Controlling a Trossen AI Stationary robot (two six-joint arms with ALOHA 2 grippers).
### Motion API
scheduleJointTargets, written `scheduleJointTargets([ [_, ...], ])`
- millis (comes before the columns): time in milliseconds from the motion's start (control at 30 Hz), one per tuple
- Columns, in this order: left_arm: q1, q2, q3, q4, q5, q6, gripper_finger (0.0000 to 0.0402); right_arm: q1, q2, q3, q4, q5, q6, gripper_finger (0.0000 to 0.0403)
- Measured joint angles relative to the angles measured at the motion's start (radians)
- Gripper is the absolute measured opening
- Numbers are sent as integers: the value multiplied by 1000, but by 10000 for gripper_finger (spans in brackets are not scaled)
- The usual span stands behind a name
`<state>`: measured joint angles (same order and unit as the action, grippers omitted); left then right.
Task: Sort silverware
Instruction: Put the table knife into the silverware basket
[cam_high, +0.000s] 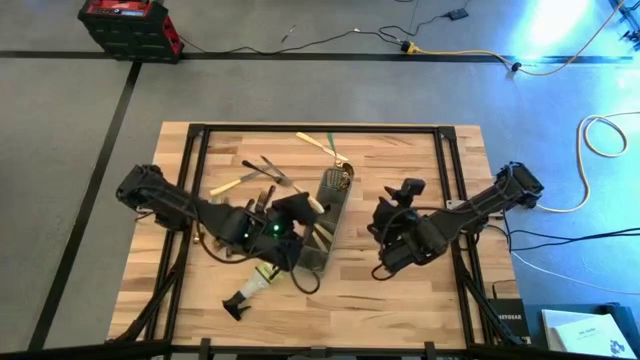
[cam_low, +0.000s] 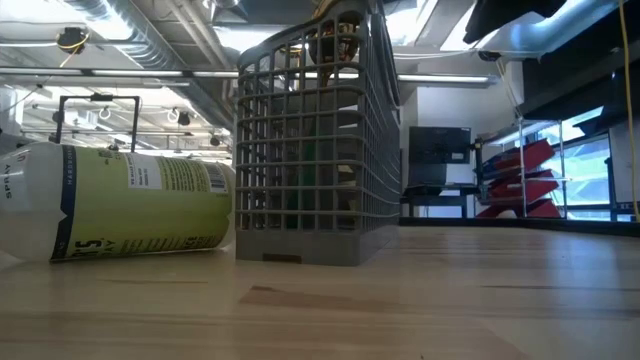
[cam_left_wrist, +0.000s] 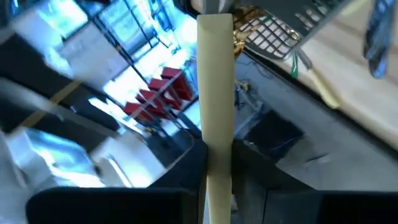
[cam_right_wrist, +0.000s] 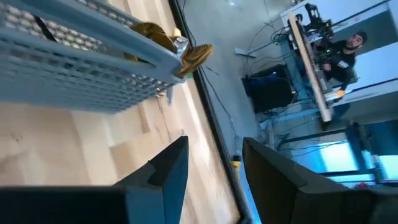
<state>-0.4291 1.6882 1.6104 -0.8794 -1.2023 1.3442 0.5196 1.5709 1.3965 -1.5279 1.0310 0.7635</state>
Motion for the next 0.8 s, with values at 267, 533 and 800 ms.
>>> scheduleJointTargets([
  [267, -24, 74, 0, 8, 8, 84, 40, 13, 1, -109, 43, 24, 124, 136],
  [533, -25, 159, 0, -18, 12, 103, 40, 13, 1, -190, 129, 4, 130, 136],
  [800, -38, 223, -1, -61, 10, 104, 40, 13, 2, -223, 174, -8, 126, 136],
])
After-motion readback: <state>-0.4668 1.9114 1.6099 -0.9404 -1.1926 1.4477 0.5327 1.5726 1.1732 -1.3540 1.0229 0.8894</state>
